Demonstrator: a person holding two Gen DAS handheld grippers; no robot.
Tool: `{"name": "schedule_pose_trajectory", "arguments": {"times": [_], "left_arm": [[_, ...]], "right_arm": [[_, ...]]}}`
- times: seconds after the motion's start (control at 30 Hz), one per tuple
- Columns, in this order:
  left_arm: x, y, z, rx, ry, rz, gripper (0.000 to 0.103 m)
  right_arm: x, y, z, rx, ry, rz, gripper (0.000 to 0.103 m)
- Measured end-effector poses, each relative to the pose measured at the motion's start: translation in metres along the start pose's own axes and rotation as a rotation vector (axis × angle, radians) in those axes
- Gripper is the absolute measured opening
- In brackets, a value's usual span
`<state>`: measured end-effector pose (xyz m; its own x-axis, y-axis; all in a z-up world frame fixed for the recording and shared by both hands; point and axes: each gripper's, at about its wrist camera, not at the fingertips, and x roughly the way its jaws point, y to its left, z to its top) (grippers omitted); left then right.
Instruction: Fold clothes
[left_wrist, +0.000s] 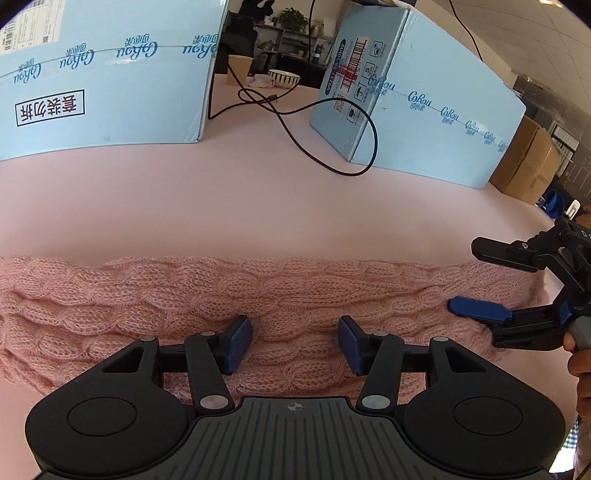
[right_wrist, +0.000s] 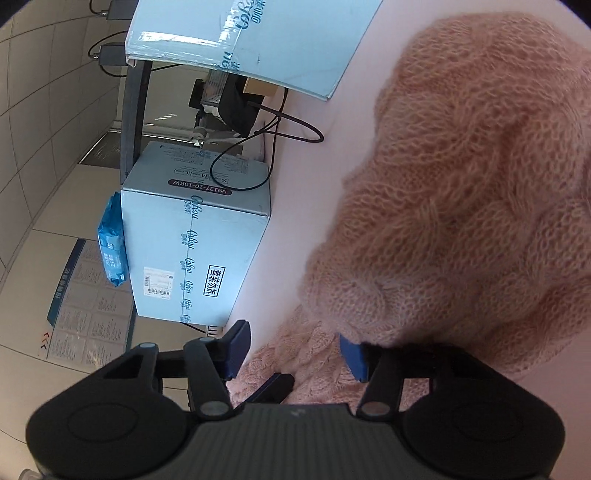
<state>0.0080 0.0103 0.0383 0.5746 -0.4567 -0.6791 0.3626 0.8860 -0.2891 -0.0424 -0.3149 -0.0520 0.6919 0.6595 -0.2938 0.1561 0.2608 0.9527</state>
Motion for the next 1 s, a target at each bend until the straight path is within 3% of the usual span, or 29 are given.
{"name": "schedule_pose_trajectory", "arguments": {"times": [0.1, 0.23, 0.33, 0.47, 0.53, 0.67, 0.77, 1.0], "left_arm": [[-0.013, 0.014, 0.001, -0.053, -0.007, -0.021, 0.051], [-0.033, 0.015, 0.006, -0.053, -0.060, -0.012, 0.052], [-0.042, 0.012, 0.012, -0.058, -0.079, -0.037, 0.055], [-0.041, -0.004, 0.012, -0.029, -0.066, -0.097, 0.061], [-0.034, -0.020, 0.010, 0.009, -0.049, -0.113, 0.061], [-0.022, -0.052, 0.005, 0.076, -0.022, -0.144, 0.061], [-0.017, -0.070, 0.000, 0.110, -0.009, -0.170, 0.062], [-0.001, -0.071, -0.008, 0.084, 0.037, -0.161, 0.062]], "right_arm": [[-0.006, -0.014, 0.006, 0.092, 0.041, 0.116, 0.064], [-0.045, -0.016, 0.007, 0.064, 0.021, 0.365, 0.088], [-0.081, -0.019, 0.003, 0.020, -0.013, 0.396, 0.091], [-0.116, -0.015, -0.005, -0.078, -0.125, 0.309, 0.091], [-0.118, -0.006, -0.003, -0.098, -0.131, 0.286, 0.091], [-0.091, 0.018, 0.002, -0.050, -0.081, 0.203, 0.090], [-0.074, 0.042, 0.006, -0.166, -0.170, 0.072, 0.090], [-0.048, 0.023, 0.032, -0.085, -0.155, -0.116, 0.084]]}}
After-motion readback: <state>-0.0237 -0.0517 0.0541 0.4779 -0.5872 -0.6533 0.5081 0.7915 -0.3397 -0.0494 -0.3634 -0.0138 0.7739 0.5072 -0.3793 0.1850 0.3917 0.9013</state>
